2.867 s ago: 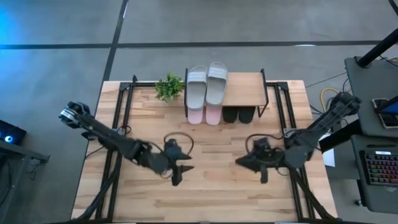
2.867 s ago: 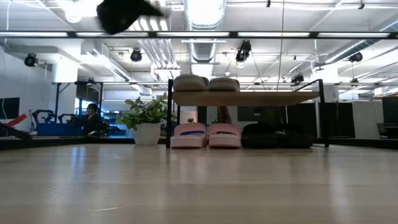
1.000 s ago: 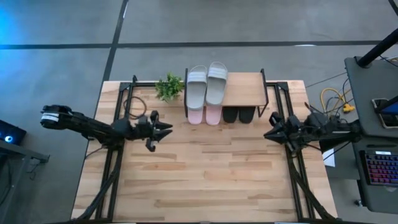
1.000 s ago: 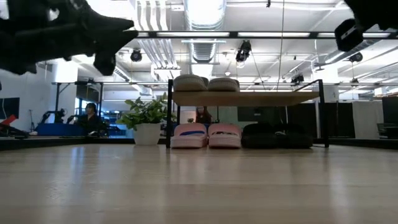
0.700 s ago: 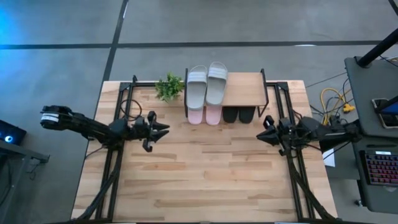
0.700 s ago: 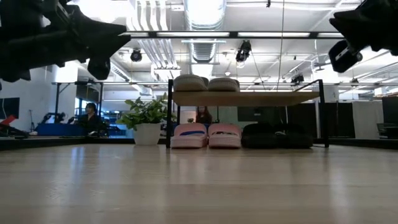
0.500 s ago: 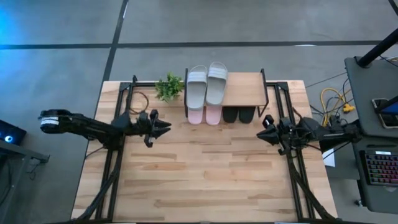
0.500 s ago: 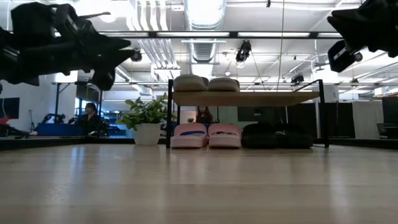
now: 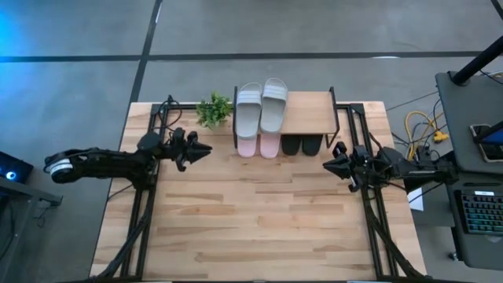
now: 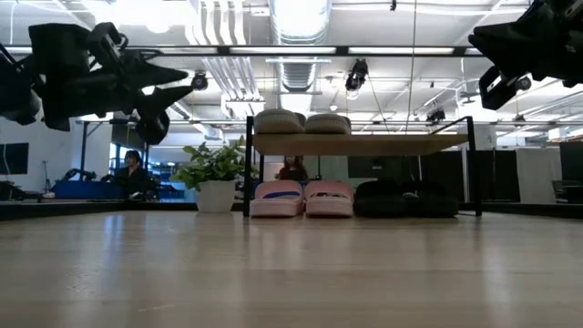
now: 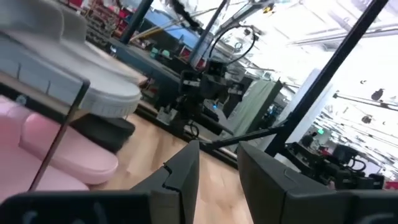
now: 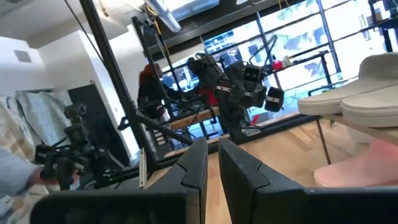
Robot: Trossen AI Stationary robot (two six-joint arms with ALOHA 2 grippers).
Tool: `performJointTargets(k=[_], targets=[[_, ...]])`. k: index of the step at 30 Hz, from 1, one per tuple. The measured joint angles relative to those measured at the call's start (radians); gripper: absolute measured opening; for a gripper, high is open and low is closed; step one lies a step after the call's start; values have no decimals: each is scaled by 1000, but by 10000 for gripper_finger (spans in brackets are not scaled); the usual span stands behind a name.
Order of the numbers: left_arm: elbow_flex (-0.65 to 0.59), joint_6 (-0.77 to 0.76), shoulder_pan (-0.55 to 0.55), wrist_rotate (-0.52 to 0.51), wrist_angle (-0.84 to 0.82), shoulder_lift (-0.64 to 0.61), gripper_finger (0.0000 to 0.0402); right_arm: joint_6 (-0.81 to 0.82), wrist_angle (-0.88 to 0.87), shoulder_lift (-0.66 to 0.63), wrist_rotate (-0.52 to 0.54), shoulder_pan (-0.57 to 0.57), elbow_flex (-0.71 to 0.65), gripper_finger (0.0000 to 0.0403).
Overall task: Pick and place slides into the shelf
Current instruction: Return to Home Position
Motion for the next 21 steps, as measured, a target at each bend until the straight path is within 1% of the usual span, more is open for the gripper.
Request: performJointTargets(k=[7, 9, 12, 16, 18, 21], targets=[[2, 0, 0, -2, -4, 34, 95, 108, 2, 8, -2, 0, 0, 34], [0, 0, -3, -1, -35, 34, 95, 110, 2, 11, -2, 0, 0, 34], [1, 1, -3, -2, -33, -17, 95, 99, 2, 14, -3, 0, 0, 34], [10, 1, -6, 0, -24, -5, 95, 99, 2, 13, -3, 0, 0, 34], [10, 0, -7, -2, -52, -7, 95, 99, 2, 13, -3, 0, 0, 34], [-1, 1, -30, -4, -141, -96, 95, 98, 2, 12, -4, 0, 0, 34]])
